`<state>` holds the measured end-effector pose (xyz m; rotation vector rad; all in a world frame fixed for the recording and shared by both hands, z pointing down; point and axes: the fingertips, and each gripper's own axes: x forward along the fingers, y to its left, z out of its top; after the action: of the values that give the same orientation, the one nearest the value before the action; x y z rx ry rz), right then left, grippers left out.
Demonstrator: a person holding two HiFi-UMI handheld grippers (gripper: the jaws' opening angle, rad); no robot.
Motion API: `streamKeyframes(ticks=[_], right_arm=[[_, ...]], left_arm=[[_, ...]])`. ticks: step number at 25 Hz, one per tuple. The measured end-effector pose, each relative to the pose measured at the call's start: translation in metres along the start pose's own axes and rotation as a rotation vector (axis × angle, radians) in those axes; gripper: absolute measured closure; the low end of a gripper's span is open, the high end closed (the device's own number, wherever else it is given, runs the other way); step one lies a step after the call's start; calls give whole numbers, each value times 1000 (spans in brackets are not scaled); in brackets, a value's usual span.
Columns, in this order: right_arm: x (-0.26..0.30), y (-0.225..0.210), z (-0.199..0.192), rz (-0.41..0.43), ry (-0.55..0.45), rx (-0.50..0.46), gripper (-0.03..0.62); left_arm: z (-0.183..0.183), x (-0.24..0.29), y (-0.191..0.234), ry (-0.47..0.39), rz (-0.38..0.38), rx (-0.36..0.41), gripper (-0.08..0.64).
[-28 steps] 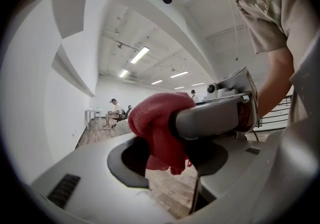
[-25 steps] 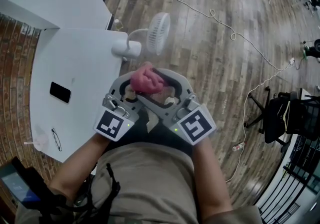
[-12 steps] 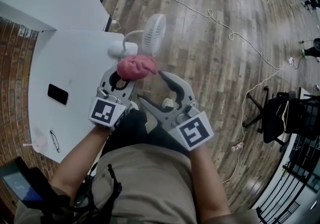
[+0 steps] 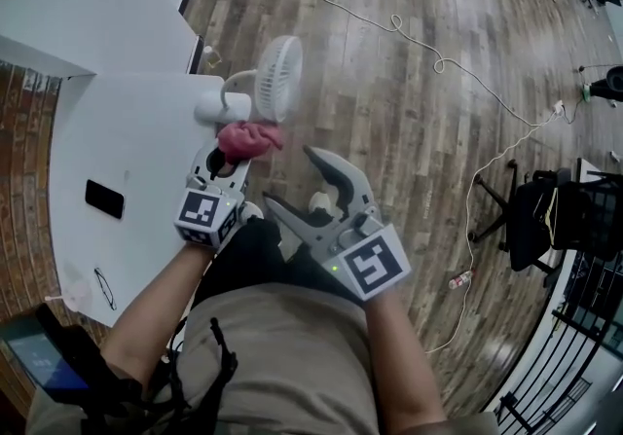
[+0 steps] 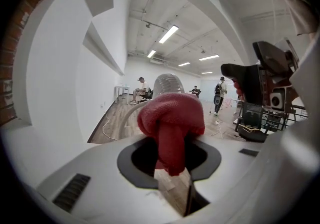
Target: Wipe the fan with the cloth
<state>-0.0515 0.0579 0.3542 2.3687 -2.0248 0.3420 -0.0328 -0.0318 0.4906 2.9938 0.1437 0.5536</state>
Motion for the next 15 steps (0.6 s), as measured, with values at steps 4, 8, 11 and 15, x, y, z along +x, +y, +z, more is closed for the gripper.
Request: streamKeyframes(ticks=[4, 8, 11, 15], right_arm=[[4, -8, 3, -46, -6, -33, 306], [5, -26, 2, -190, 1, -85, 539], [5, -40, 5, -270, -19, -88, 594], [9, -47, 2, -267, 8, -113, 595]], left_arm=[[8, 10, 1, -18, -17, 14, 451], [20, 15, 1, -33, -3, 29, 451], [28, 18, 1, -55, 1, 37, 451], [31, 20, 1, -45, 21, 66, 451]])
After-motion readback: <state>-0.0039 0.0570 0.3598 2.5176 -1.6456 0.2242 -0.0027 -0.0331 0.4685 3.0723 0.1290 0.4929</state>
